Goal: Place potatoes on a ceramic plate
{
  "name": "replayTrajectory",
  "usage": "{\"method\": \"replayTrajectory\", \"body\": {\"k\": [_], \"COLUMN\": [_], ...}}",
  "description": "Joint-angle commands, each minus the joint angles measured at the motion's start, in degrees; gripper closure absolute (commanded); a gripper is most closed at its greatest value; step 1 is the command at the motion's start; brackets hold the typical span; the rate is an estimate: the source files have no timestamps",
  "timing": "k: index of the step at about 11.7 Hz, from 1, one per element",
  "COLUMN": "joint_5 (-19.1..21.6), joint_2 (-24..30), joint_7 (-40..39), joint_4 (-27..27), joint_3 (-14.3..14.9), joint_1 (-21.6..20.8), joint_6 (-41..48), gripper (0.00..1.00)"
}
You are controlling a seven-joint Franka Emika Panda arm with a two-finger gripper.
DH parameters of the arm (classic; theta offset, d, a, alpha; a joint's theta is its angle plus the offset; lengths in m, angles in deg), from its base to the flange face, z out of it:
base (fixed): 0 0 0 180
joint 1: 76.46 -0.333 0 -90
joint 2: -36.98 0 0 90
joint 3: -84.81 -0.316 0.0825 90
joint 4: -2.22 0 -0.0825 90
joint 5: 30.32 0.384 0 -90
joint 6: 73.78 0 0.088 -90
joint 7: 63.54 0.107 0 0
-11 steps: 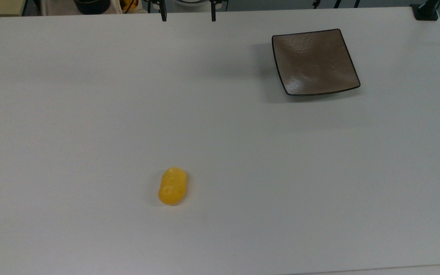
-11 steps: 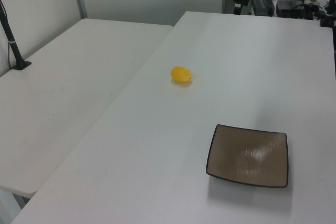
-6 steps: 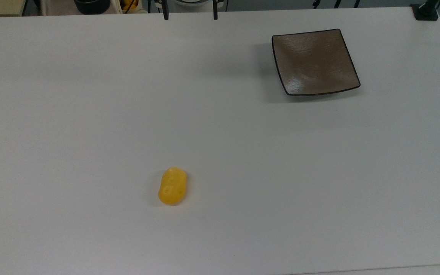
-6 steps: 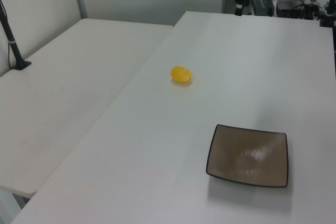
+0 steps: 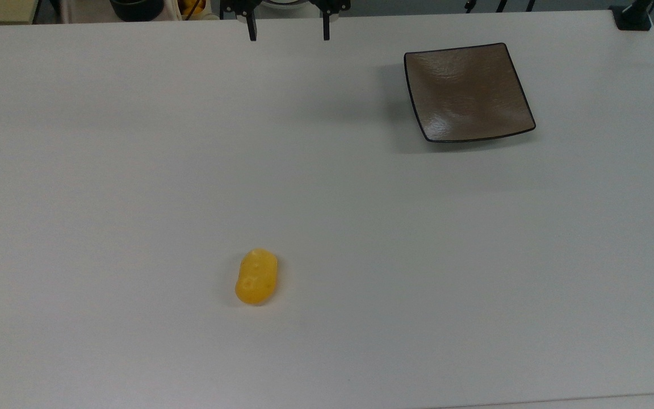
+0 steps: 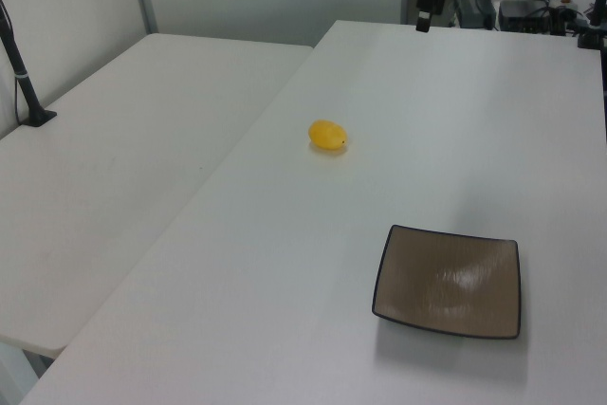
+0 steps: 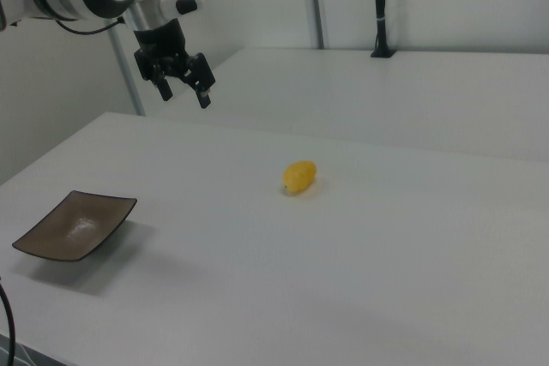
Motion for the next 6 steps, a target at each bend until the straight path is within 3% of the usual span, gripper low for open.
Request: {"method": "replayTrajectory", "body": {"k": [1, 6], "joint_5": [-0.3, -0.8], "joint_2": [-9.2, -22.2], "joint_7": [5.9, 13.2], "joint_4": [-11.0, -20.2], "joint_3": [0.4, 1.1], "joint_1": [-0.4, -0.4], "joint_6": [-1.5, -12.2], "gripper": [0.00, 0.00]}}
